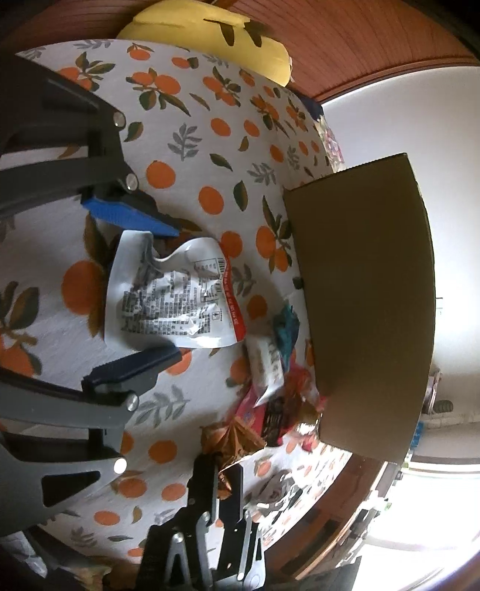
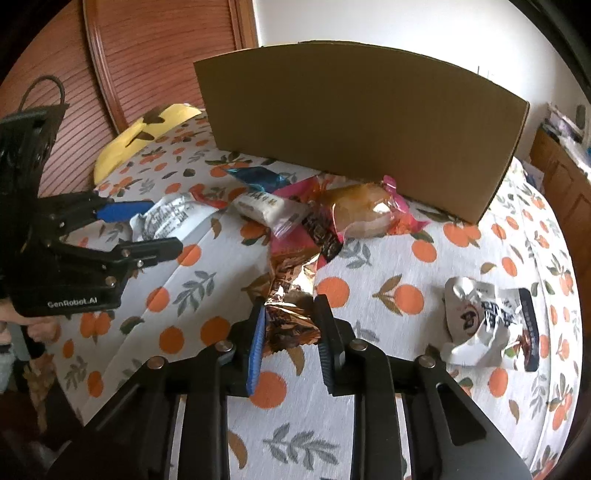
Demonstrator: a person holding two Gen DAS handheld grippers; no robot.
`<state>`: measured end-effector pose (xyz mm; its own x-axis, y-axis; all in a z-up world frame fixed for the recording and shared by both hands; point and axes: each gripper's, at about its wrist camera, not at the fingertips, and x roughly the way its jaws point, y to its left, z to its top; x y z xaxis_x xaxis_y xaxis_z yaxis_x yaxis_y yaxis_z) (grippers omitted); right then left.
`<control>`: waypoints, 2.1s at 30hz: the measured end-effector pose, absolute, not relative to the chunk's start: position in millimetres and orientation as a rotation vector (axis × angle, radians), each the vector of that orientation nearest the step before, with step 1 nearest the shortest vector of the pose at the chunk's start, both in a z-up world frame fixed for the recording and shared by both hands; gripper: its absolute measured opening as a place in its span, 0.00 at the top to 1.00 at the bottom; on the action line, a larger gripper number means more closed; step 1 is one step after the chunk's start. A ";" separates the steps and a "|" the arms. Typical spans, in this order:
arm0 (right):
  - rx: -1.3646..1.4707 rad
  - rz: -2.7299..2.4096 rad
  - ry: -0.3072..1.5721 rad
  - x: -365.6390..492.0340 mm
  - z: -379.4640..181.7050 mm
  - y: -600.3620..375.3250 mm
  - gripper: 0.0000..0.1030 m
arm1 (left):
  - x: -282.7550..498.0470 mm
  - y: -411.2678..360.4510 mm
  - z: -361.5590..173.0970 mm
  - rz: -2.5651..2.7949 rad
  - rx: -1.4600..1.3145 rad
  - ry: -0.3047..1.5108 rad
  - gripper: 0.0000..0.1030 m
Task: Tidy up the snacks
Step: 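Grasp the white packet with the left tool while the right tool grips a brown wrapper, then carry the white packet and brown wrapper over the box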
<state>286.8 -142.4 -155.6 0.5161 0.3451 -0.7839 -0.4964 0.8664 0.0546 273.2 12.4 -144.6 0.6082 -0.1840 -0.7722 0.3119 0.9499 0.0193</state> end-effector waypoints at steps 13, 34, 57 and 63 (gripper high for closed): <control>-0.135 0.533 0.859 272.5 -140.1 -153.5 0.78 | 254.0 14.6 -113.4 -0.327 0.101 0.791 0.42; -0.115 0.518 0.729 280.1 -73.1 -177.2 0.78 | 269.5 20.9 -51.2 -0.310 0.139 0.654 0.42; -0.171 0.498 0.643 292.6 -31.3 -174.5 0.78 | 301.8 10.0 -11.6 -0.371 0.117 0.543 0.42; -0.192 0.499 0.610 307.4 -17.5 -170.1 0.78 | 327.3 9.0 -0.8 -0.369 0.116 0.518 0.42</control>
